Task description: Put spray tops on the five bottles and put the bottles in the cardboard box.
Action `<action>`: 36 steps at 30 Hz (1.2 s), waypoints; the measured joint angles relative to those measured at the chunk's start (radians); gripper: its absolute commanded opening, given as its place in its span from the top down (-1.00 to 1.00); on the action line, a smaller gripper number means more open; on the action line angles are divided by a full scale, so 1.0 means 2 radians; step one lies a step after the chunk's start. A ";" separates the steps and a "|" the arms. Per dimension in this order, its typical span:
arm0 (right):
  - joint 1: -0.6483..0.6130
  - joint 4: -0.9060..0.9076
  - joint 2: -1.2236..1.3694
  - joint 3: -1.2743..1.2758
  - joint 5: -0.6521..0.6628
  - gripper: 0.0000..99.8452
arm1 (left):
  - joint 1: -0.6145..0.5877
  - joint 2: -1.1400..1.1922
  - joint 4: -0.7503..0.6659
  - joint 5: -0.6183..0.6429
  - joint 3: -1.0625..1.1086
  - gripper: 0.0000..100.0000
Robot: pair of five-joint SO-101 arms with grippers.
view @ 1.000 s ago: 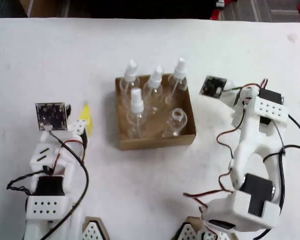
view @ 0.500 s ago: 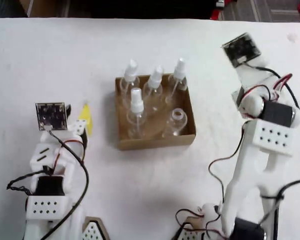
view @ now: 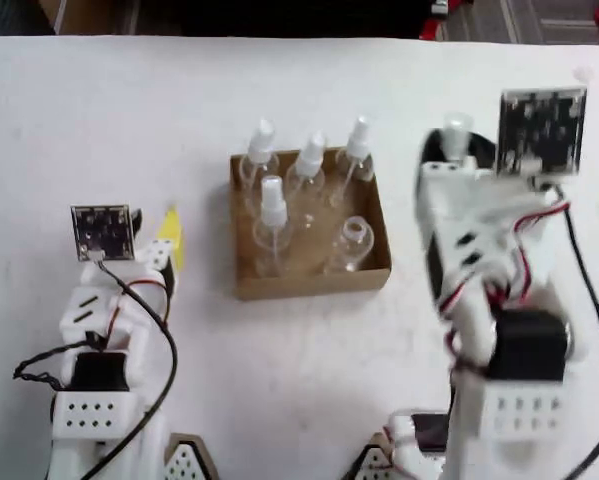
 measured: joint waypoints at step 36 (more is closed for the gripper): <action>-0.097 -0.197 0.018 0.117 -0.106 0.97 | 0.000 0.000 0.000 0.000 0.000 0.71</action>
